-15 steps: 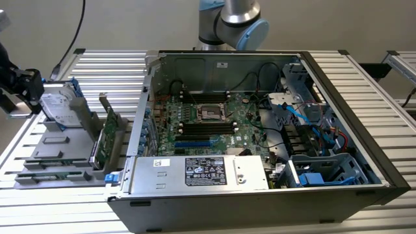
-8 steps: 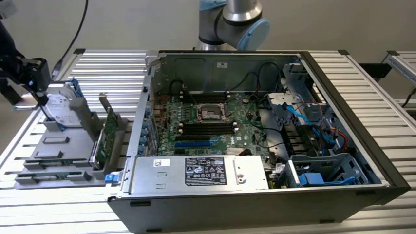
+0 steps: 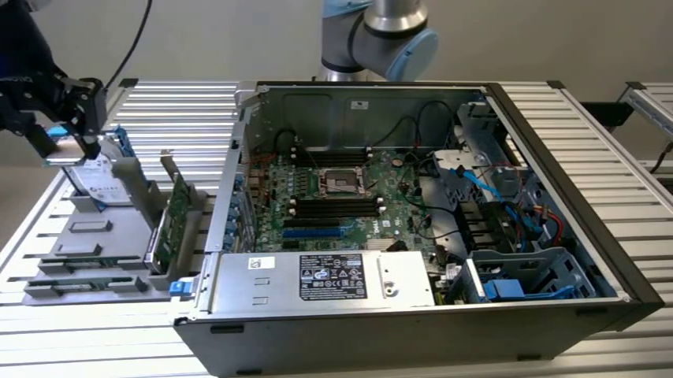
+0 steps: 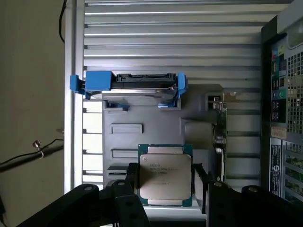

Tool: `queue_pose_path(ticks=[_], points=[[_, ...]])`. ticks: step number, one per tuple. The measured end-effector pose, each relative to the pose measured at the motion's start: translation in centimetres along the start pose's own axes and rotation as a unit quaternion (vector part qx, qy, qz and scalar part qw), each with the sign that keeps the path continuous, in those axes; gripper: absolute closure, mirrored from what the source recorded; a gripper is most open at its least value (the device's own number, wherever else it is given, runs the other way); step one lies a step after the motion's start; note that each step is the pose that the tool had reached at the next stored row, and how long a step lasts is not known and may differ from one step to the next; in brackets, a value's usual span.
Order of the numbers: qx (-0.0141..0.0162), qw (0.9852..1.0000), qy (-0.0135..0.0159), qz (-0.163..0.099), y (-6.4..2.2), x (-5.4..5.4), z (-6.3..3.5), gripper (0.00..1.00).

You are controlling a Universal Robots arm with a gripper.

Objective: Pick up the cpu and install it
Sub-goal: 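Pick up the cpu and move it towards the insertion slot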

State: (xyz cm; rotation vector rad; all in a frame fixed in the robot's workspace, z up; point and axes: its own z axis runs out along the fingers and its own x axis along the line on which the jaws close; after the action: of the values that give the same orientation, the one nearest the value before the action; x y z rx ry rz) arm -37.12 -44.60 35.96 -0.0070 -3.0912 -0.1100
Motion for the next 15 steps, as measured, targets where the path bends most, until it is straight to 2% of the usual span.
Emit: queue_pose_path(ticks=[5,15], points=[[-0.0006,1.0000,0.0011,0.000,0.05,-2.2,-0.65,0.45],[-0.0006,1.0000,0.0012,0.000,0.39,-6.7,-0.96,0.45]])
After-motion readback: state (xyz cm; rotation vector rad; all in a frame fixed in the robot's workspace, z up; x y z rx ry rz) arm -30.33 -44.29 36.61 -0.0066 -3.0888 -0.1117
